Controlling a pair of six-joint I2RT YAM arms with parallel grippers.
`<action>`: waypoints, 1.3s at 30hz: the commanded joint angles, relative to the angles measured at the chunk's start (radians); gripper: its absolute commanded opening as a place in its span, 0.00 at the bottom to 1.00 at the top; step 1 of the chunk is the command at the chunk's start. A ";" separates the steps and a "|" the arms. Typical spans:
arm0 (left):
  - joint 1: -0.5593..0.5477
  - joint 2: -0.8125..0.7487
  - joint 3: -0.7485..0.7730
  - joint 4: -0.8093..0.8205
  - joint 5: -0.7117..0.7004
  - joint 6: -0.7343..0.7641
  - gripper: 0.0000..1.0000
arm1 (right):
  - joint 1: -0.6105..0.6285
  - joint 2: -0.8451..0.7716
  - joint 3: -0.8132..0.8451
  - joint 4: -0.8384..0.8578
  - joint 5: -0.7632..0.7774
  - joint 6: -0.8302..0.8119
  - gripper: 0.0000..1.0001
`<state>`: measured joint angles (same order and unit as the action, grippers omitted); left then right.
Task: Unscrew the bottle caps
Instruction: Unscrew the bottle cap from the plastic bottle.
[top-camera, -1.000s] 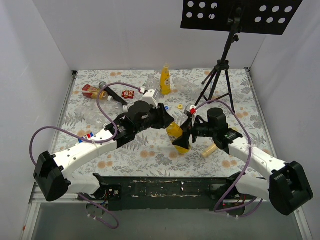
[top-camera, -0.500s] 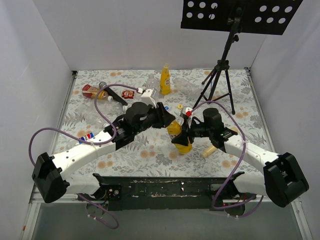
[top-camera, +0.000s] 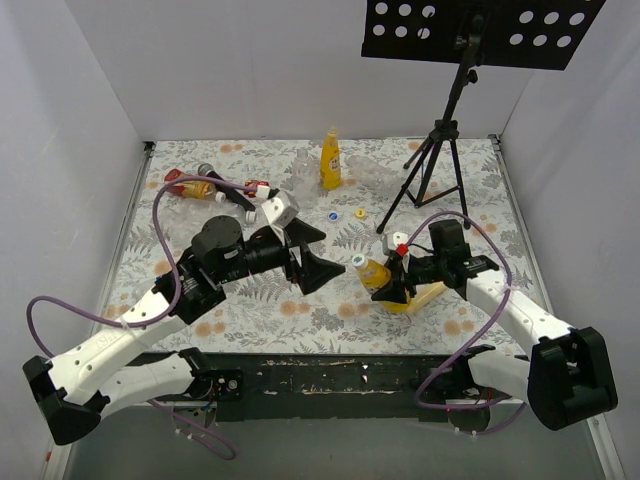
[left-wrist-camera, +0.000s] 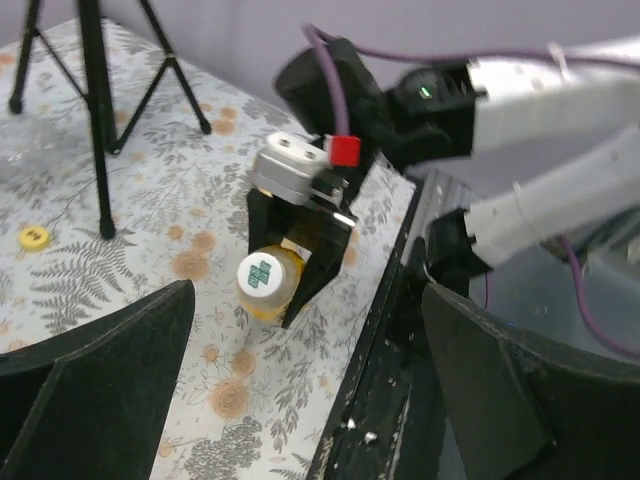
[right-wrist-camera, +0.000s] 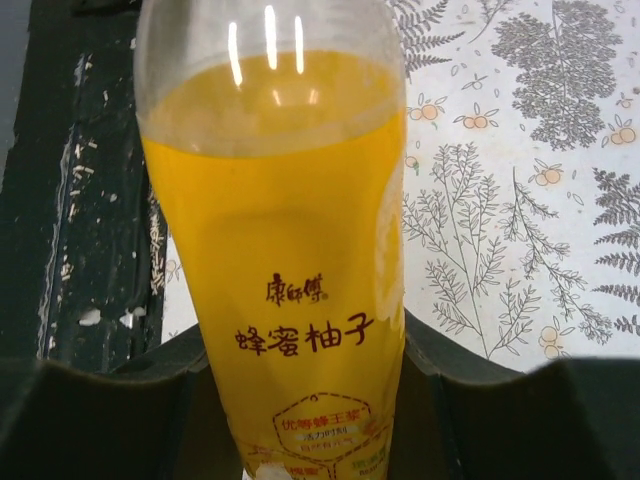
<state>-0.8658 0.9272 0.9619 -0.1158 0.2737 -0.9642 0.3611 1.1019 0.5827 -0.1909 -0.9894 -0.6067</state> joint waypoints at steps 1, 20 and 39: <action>0.001 0.071 0.008 -0.082 0.295 0.277 0.94 | -0.033 0.033 0.138 -0.274 -0.141 -0.318 0.01; -0.009 0.318 -0.023 0.257 0.441 0.498 0.78 | -0.070 0.001 0.100 -0.352 -0.153 -0.455 0.01; -0.024 0.394 0.028 0.196 0.453 0.449 0.00 | -0.071 0.016 0.106 -0.348 -0.146 -0.446 0.01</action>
<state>-0.8860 1.3209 0.9424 0.0937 0.7296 -0.4816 0.2859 1.1156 0.6464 -0.5613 -1.0733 -1.0363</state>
